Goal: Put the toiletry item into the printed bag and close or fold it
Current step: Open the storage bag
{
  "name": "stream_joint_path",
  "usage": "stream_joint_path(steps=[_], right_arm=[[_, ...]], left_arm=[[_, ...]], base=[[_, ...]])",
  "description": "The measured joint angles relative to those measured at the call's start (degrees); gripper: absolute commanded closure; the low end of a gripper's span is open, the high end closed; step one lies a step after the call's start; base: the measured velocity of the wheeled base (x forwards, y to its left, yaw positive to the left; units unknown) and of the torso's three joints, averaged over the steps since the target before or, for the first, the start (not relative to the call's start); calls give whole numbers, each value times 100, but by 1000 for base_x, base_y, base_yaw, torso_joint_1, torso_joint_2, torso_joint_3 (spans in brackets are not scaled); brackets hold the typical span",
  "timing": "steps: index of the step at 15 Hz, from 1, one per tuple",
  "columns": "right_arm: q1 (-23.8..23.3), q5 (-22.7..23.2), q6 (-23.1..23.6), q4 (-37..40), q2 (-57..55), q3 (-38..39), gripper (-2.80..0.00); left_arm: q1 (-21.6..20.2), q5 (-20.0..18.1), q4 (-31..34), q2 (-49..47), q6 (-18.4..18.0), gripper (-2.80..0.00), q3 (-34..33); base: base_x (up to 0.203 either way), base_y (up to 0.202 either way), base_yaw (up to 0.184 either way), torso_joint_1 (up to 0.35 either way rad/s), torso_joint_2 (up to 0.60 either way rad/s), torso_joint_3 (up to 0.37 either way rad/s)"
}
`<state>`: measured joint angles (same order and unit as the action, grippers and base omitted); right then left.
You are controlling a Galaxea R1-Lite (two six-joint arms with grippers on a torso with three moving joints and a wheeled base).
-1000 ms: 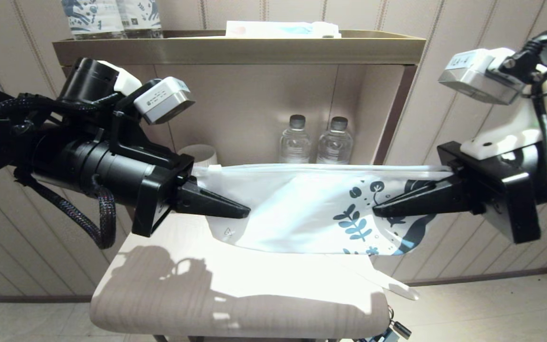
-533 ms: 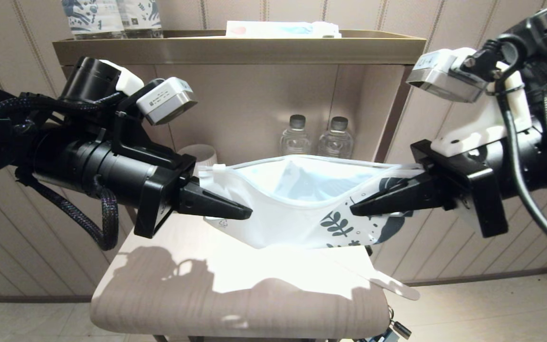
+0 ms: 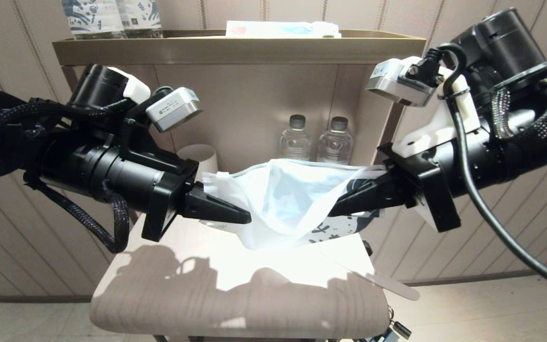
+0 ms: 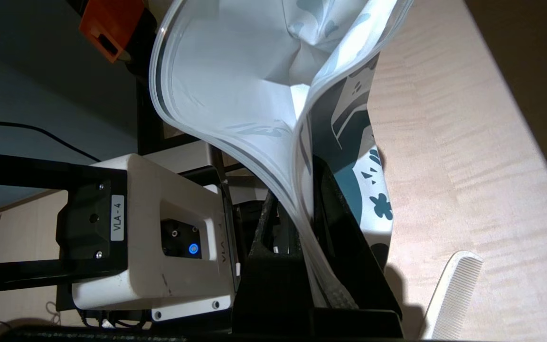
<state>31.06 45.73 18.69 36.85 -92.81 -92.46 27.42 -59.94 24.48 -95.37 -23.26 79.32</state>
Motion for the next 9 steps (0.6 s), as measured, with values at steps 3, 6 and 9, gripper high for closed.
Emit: stream_joint_path(steps=[3,6,9], right_arm=[[-45,-9,16,-4,100,177,0],[-152,-12,30,-2,229,282,0],[-162,-4,51,-12,282,310,0]], left_arm=[[-41,142,26,86,11,0,28],[-70,337,11,149,-13,0,-104],[-68,451,7,177,25,-280,-135]], base=[[0,0,0,0,0,0],[0,0,0,0,0,0],[0,0,0,0,0,0]])
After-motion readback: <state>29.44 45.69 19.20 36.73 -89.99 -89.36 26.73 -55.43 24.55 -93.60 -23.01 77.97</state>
